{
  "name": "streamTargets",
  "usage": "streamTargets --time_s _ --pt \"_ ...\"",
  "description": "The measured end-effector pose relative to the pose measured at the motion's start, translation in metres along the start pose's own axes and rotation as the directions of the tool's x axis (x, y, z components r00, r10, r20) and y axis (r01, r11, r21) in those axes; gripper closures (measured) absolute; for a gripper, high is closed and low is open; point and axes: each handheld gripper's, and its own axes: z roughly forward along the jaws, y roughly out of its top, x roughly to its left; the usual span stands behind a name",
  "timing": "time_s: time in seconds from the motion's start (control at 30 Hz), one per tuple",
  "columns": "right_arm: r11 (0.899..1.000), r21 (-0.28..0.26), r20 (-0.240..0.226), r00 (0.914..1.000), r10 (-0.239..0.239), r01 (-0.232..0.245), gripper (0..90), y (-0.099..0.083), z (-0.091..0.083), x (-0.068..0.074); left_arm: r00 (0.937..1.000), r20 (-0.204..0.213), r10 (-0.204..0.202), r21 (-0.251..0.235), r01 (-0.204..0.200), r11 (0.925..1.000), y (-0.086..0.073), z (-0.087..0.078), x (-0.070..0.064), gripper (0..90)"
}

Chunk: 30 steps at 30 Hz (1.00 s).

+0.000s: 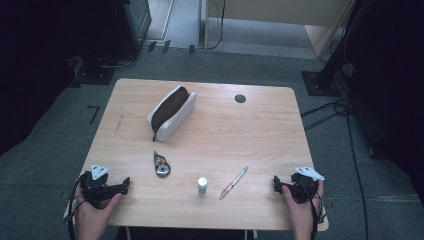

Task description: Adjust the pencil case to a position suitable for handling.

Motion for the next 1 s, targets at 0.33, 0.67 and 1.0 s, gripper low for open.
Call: streamTargets --time_s 0.33,0.67,1.0 --pt "1.000 0.000 0.000 1.0000 0.000 0.000 0.0 0.000 0.000 0.000 1.0000 -0.005 -0.007 0.000 0.007 1.0000 0.000 -0.001 0.001 0.4" --pt "1.000 0.000 0.000 1.0000 0.000 0.000 0.0 0.000 0.000 0.000 0.9989 0.048 -0.003 -0.056 0.005 0.9984 0.023 -0.013 -0.003 14.6" --pt "1.000 0.000 0.000 1.0000 0.001 -0.001 0.0 0.000 0.000 0.000 0.9839 0.174 0.039 -0.145 -0.014 0.9894 0.065 -0.015 -0.024 24.6"
